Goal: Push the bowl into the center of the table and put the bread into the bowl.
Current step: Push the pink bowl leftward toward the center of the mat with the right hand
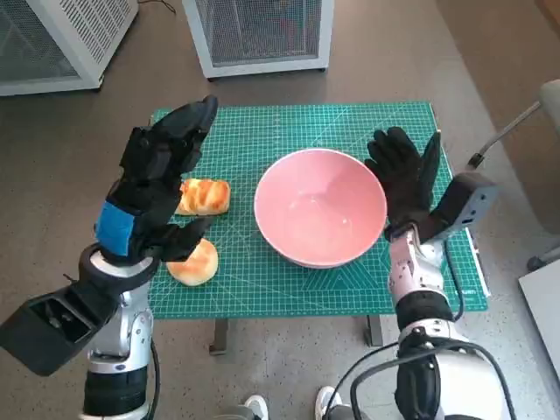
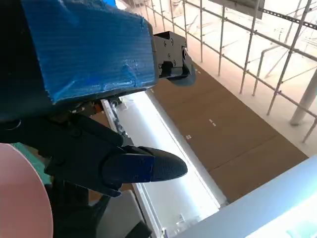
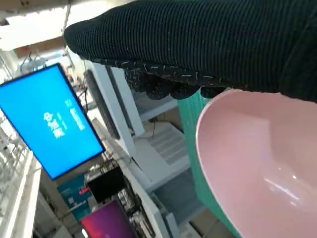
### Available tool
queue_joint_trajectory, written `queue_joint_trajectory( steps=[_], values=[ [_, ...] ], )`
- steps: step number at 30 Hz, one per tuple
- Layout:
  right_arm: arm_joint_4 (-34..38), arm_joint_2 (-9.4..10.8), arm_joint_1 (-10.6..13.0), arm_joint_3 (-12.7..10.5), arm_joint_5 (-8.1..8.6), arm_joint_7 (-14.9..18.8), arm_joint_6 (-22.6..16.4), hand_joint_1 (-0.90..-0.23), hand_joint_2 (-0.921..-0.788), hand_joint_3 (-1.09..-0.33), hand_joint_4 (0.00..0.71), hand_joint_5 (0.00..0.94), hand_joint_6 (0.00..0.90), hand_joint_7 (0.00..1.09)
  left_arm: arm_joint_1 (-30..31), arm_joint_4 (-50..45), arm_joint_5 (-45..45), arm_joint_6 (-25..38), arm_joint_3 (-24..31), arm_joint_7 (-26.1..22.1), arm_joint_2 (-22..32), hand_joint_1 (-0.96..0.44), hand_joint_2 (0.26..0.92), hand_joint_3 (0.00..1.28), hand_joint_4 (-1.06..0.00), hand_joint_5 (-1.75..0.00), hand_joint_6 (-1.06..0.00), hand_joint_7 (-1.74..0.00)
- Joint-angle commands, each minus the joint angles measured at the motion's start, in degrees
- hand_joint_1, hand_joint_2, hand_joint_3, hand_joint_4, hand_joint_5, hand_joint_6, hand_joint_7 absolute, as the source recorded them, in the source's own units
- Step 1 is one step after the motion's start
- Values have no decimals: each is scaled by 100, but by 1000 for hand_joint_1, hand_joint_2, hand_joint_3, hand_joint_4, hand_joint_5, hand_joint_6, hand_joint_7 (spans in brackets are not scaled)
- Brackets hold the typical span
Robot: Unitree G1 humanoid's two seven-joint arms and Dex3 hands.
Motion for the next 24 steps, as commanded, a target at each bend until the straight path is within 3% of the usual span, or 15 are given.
queue_joint_trajectory(
  steps=[1, 6, 17, 24],
  values=[
    [120, 159, -46, -14, -28, -49, 156, -284, -882, -641, 427, 7, 239, 462, 95, -134, -14, -9, 55, 34, 66, -577, 921, 341, -175, -4, -97, -477],
    [135, 239, -108, 20, -81, -95, 217, -287, -895, -608, 440, 7, 249, 455, 124, -164, 17, -7, 73, 68, 81, -569, 921, 337, -175, -3, -105, -465],
    [142, 261, -136, 52, -116, -95, 264, -298, -907, -581, 446, 5, 263, 434, 146, -203, 57, 4, 60, 124, 87, -564, 921, 335, -176, -3, -120, -442],
    [-31, 67, -229, 237, -265, 93, -35, -294, -911, -578, 434, 1, 270, 430, 293, -338, 89, 17, 74, 181, 94, -570, 921, 334, -176, -2, -130, -430]
  ],
)
